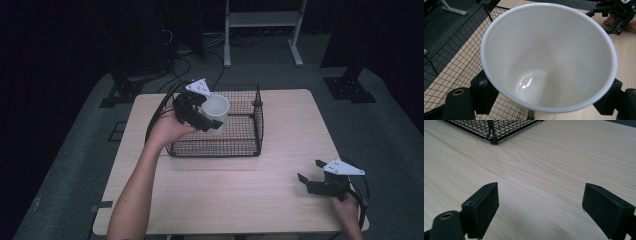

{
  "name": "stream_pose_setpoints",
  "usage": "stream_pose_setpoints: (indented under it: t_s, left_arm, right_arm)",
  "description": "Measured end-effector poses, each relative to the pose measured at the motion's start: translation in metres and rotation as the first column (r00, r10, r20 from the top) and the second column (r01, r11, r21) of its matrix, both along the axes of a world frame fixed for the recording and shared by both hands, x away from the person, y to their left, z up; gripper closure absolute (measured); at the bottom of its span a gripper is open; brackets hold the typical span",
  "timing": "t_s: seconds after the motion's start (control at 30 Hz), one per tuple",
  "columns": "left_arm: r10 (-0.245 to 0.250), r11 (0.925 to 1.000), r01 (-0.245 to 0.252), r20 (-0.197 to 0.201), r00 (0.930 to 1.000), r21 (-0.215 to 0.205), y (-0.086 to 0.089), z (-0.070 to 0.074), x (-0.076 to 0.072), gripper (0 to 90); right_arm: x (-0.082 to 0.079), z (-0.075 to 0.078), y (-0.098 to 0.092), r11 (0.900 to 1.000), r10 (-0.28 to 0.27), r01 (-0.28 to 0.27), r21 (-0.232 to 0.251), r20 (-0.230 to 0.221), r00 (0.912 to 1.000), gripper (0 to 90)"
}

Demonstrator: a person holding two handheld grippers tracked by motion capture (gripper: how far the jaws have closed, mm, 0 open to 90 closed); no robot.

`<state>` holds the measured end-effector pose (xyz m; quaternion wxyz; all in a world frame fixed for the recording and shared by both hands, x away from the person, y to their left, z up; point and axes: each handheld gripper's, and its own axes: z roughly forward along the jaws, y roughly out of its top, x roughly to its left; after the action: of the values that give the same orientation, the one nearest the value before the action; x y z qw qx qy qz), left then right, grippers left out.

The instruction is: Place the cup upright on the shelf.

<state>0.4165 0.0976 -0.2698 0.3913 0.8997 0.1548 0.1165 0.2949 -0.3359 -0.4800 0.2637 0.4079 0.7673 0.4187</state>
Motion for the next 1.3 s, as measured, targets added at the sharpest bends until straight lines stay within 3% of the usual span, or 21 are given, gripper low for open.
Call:
stream_pose_setpoints:
  t_s: [0.7, 1.3]
  left_arm:
    - [0.029, 0.9994, -0.029, -0.030, 0.9991, 0.022, -0.006, -0.005, 0.036, 21.0]
    - [0.067, 0.9968, -0.063, -0.077, 0.9948, 0.049, -0.015, -0.032, 0.068, 21.0]
  right_arm:
    - [0.000, 0.000, -0.001, 1.000, 0.000, 0.000, 0.010, 0.001, 1.0000, 13.1]
    - [0.000, 0.000, -0.001, 1.000, 0.003, -0.003, 0.014, 0.002, 1.0000, 13.1]
